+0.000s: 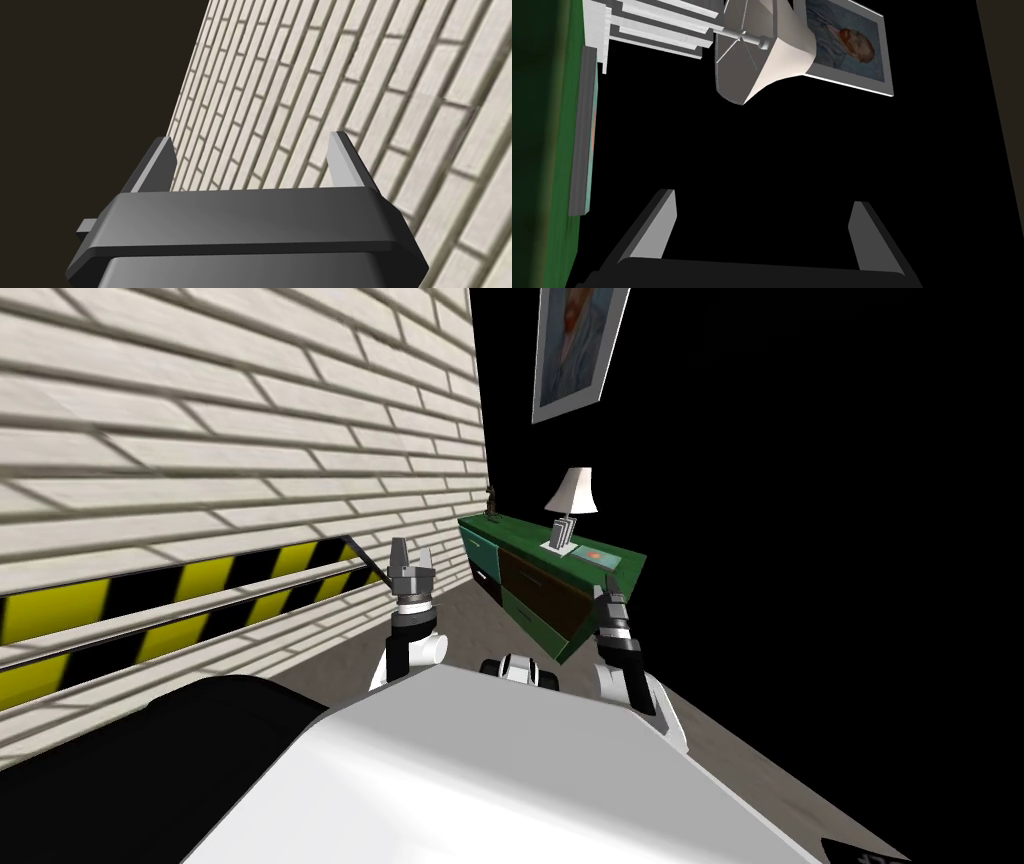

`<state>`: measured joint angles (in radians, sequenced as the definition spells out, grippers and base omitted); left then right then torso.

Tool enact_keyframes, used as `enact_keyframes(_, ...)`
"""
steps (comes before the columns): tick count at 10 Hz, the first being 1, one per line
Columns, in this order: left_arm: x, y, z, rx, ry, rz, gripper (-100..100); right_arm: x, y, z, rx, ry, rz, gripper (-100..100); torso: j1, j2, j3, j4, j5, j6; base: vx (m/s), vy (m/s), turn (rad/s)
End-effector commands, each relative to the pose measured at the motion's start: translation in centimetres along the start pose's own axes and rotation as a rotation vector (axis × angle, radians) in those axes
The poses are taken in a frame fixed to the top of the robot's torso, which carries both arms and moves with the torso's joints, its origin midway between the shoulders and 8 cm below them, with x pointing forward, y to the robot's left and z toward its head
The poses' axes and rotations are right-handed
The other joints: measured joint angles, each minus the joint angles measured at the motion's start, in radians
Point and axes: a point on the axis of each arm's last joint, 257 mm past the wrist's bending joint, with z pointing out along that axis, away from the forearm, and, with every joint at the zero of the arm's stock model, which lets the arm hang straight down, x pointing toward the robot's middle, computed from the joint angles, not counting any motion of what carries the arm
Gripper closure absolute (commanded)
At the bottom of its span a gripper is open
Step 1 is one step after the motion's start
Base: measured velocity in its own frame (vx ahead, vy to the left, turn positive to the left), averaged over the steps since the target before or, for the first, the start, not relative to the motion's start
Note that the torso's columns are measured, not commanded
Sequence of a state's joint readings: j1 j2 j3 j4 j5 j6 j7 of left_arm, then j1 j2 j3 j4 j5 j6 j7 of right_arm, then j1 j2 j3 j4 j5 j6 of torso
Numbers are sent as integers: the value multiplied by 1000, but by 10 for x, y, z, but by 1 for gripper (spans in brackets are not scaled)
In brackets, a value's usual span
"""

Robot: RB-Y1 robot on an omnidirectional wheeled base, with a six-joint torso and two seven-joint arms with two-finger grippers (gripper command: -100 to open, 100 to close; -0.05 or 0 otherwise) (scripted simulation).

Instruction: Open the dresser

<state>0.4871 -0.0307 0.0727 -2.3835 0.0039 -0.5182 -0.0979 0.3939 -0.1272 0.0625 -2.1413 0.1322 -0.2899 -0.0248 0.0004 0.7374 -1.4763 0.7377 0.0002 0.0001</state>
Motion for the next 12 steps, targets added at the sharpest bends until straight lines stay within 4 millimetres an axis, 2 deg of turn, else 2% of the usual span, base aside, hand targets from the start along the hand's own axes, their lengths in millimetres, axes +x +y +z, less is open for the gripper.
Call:
enact_keyframes(1,0,0,0,0,0,0,0,12,-22,5,52,38,-62,-100,0,0,0,0,0,0,36,96,-6)
enact_keyframes(4,0,0,0,0,0,0,0,34,-65,13,148,109,-192,-100,0,1,0,0,0,0,40,115,-11)
enact_keyframes(5,0,0,0,0,0,0,0,34,-66,12,151,110,-197,-100,2,0,0,0,1,0,39,119,-5)
enact_keyframes(7,0,0,0,0,0,0,0,47,-93,18,212,157,-297,-100,-1,2,1,1,0,0,25,137,-10)
enact_keyframes(8,0,0,0,0,0,0,0,48,-97,17,219,160,-302,-100,1,1,1,0,0,0,38,106,-12)
enact_keyframes(10,0,0,0,0,0,0,0,59,-127,20,283,209,-411,-100,-2,0,0,0,-1,0,52,124,-10)
enact_keyframes(11,0,0,0,0,0,0,0,58,-128,20,286,210,-420,-100,1,-1,-1,0,0,0,53,116,-11)
enact_keyframes(12,0,0,0,0,0,0,0,63,-144,21,320,234,-481,-100,-1,0,0,0,0,0,32,111,-6)
